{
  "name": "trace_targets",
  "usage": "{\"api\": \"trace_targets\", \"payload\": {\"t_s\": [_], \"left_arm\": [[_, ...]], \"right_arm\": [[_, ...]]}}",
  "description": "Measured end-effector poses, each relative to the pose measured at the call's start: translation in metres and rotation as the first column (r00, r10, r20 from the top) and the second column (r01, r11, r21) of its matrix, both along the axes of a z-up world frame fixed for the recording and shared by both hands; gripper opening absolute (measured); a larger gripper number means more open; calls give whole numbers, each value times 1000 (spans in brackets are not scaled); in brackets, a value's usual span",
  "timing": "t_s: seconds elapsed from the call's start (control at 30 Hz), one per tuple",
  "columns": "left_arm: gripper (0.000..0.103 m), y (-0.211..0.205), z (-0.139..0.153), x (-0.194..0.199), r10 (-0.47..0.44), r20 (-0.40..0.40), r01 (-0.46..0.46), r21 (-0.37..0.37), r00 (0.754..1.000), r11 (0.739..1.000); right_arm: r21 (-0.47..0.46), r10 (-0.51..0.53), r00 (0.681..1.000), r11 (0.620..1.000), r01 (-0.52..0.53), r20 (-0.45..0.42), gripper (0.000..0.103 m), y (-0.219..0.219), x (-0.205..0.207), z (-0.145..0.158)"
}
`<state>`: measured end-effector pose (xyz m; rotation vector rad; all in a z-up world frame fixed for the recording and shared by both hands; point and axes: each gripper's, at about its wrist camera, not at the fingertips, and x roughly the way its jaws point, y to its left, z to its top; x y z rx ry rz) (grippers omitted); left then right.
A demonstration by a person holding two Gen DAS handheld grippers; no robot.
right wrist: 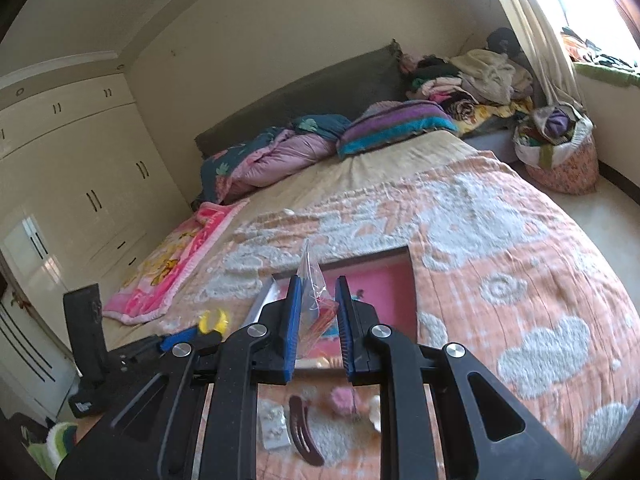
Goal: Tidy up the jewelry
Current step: 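Drop the bangle bag into the box with the left tool while the right drops the clear bag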
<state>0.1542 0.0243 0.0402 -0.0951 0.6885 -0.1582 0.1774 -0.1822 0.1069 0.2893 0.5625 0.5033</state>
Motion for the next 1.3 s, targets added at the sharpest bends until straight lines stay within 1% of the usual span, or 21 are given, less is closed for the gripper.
{"api": "trace_targets", "payload": {"t_s": [0.27, 0.5, 0.73, 0.97, 1.23, 1.3], "left_arm": [[28, -8, 0, 15, -11, -2, 11, 5, 1000, 1000], [29, -12, -9, 32, -15, -19, 15, 10, 1000, 1000], [29, -13, -34, 53, -14, -80, 15, 18, 997, 1000], [29, -10, -58, 69, -6, -131, 10, 34, 991, 999], [29, -6, -73, 78, 1, -157, 5, 35, 988, 999], [32, -6, -73, 78, 2, -157, 4, 36, 988, 999]], "right_arm": [[6, 14, 1000, 1000, -14, 27, 17, 10, 22, 11], [-7, 6, 1000, 1000, -6, 13, 17, 15, 44, 9], [-28, -11, 1000, 1000, 10, -27, 17, 18, 65, -9], [-57, -17, 996, 998, 12, -84, 17, 24, 84, -36], [-89, -16, 991, 996, 4, -136, 17, 36, 101, -62], [-99, -17, 989, 995, 2, -149, 17, 38, 105, -68]]}}
